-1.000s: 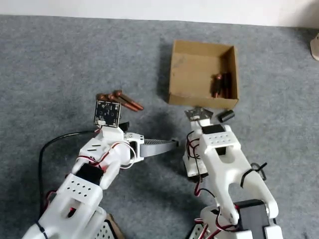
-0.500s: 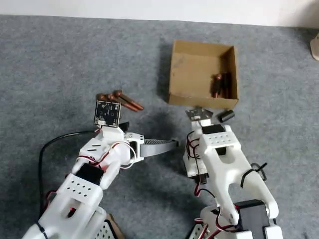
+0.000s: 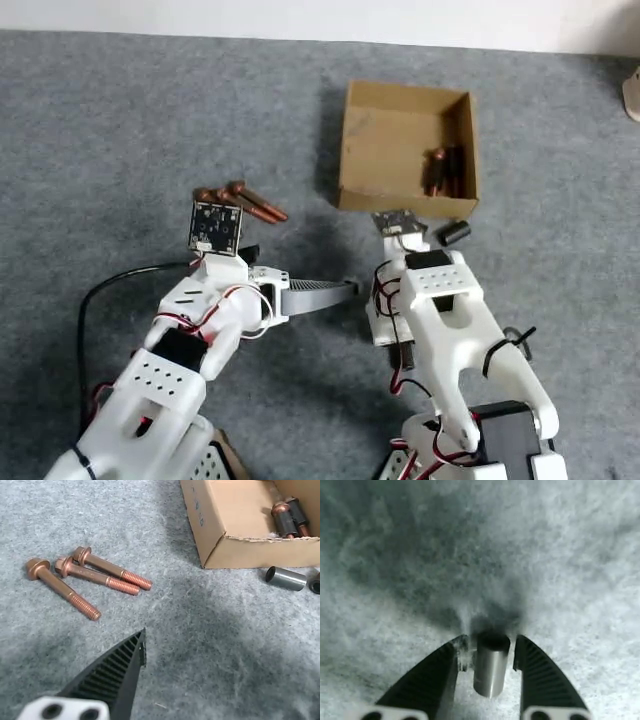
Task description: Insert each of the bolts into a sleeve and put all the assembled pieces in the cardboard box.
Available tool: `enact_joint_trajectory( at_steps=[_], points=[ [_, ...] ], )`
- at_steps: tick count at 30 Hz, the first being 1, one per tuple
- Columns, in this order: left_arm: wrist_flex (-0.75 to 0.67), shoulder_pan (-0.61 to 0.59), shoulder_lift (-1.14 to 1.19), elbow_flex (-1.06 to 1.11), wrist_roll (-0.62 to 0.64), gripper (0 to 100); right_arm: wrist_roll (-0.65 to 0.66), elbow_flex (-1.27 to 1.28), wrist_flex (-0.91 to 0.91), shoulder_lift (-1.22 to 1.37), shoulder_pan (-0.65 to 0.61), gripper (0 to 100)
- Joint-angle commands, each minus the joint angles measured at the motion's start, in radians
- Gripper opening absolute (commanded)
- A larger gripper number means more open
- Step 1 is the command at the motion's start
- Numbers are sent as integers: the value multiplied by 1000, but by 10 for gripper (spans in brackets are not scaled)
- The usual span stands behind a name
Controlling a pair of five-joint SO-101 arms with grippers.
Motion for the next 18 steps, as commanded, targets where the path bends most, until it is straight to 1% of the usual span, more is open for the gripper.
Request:
enact_joint_trajectory(
  at_steps=[1, 9, 18],
  points=[
    [-3, -5, -18, -13, 3, 627, -5, -22, -22, -31, 7, 138],
    [-3, -5, -18, -13, 3, 627, -6, -16, -16, -30, 8, 138],
    [-3, -5, -18, -13, 3, 627, -6, 68, -22, -30, 10, 138]
  ],
)
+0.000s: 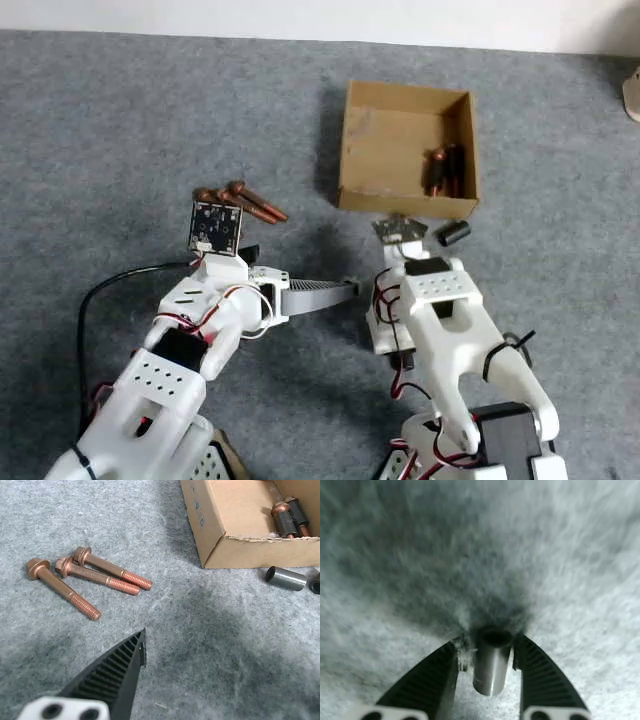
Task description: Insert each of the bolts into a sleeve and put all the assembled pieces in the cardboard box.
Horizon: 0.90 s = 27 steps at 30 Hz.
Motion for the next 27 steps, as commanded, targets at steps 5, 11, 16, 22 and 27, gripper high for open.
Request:
enact_joint_trajectory(
  at_steps=[5, 11, 16, 22, 27],
  points=[
    [-3, -7, -18, -13, 3, 627, -6, 13, -4, -28, 12, 138],
    [-3, -7, -18, -13, 3, 627, -6, 13, -4, -28, 12, 60],
    [-6, -8, -18, -15, 8, 627, -11, 5, 4, -41, 8, 1],
    [196, -101, -10, -143, 8, 627, -81, -51, 36, -90, 7, 5],
    [416, -154, -8, -259, 11, 627, -163, -59, -24, -262, -5, 5]
  ],
)
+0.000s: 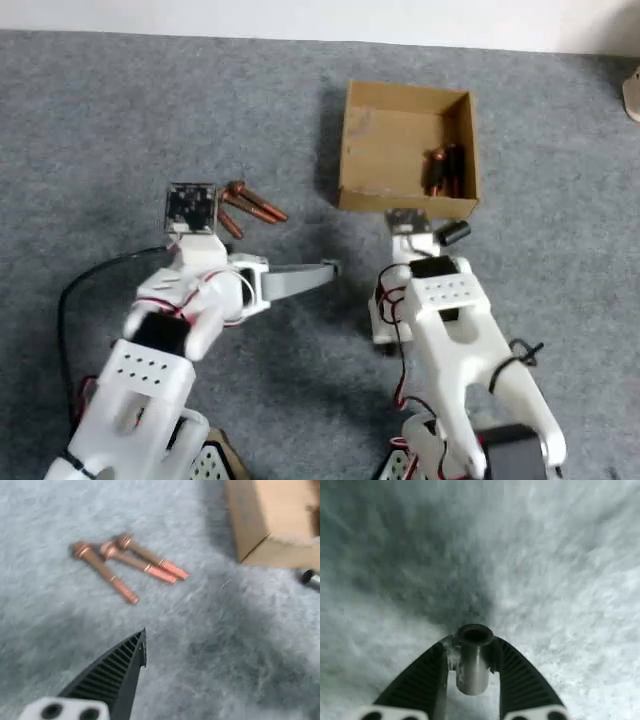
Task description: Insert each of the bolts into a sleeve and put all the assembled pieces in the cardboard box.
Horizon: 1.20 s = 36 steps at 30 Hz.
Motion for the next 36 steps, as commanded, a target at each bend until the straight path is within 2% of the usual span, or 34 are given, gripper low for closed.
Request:
enact_joint_trajectory(
  at_steps=[1, 6, 9, 11, 17, 24, 29, 31, 36],
  points=[
    [69, -25, -8, -79, 11, 627, -69, -5, -81, -145, -10, 5],
    [77, -25, -7, -111, 18, 627, -132, 243, -378, -308, -15, 5],
    [146, -27, -7, -154, 71, 627, -130, 426, -605, -390, -10, 5],
    [192, -27, -7, -185, 83, 627, -130, 524, -677, -438, -8, 5],
    [255, -137, 61, -288, 110, 627, -130, 596, -720, -584, -8, 5],
    [422, -242, 496, -633, 110, 627, -130, 682, -720, -765, 35, 5],
    [463, -289, 766, -835, 112, 621, -129, 754, -730, -900, 35, 5],
    [460, -292, 851, -881, 129, 569, -94, 786, -756, -941, 35, 5],
    [454, -294, 990, -978, 150, 325, -44, 857, -782, -1015, 30, 5]
  ],
)
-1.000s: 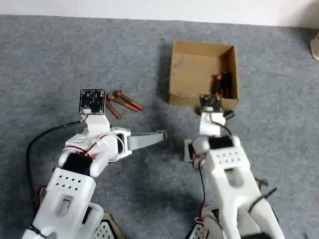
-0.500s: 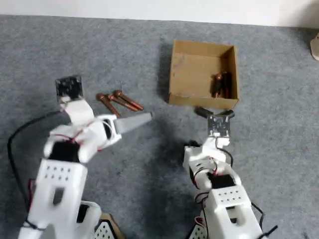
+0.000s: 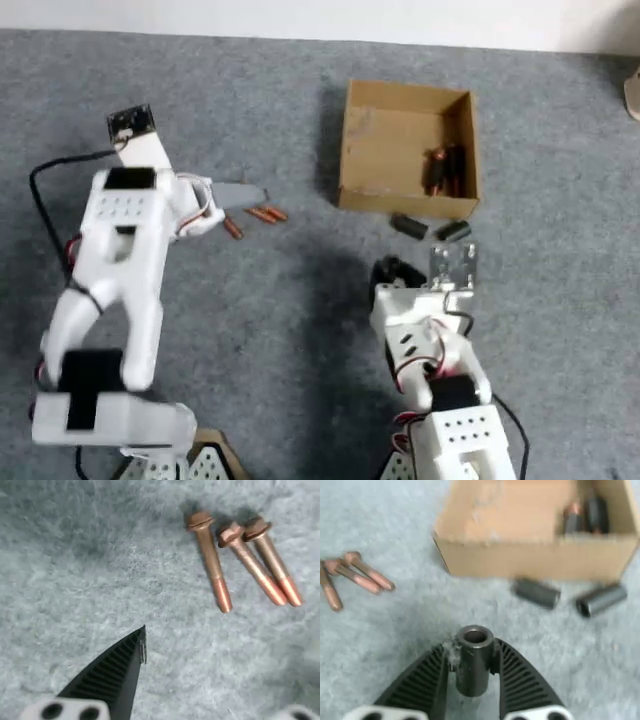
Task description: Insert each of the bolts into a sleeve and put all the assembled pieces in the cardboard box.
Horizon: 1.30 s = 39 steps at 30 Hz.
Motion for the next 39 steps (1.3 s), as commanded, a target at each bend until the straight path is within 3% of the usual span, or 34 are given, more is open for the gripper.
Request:
enact_joint_trajectory(
  at_steps=[1, 6, 17, 27, 31, 36, 39],
  points=[
    [-2, -16, 50, -117, 11, 287, 28, 114, -28, -53, 10, 5],
    [-2, -8, 143, -234, 12, 167, 29, 117, -27, -62, 10, 5],
    [78, 15, 542, -559, 77, 165, 31, 119, -25, -62, 10, 5],
    [166, 51, 697, -783, 135, 165, 31, 119, -25, -62, 10, 5],
    [272, 73, 693, -848, 135, 175, 31, 119, -25, -62, 10, 5],
    [474, 130, 674, -1007, 133, 282, 31, 119, -25, -62, 10, 5],
    [503, 137, 676, -1053, 135, 277, 31, 119, -25, -62, 10, 5]
  ],
)
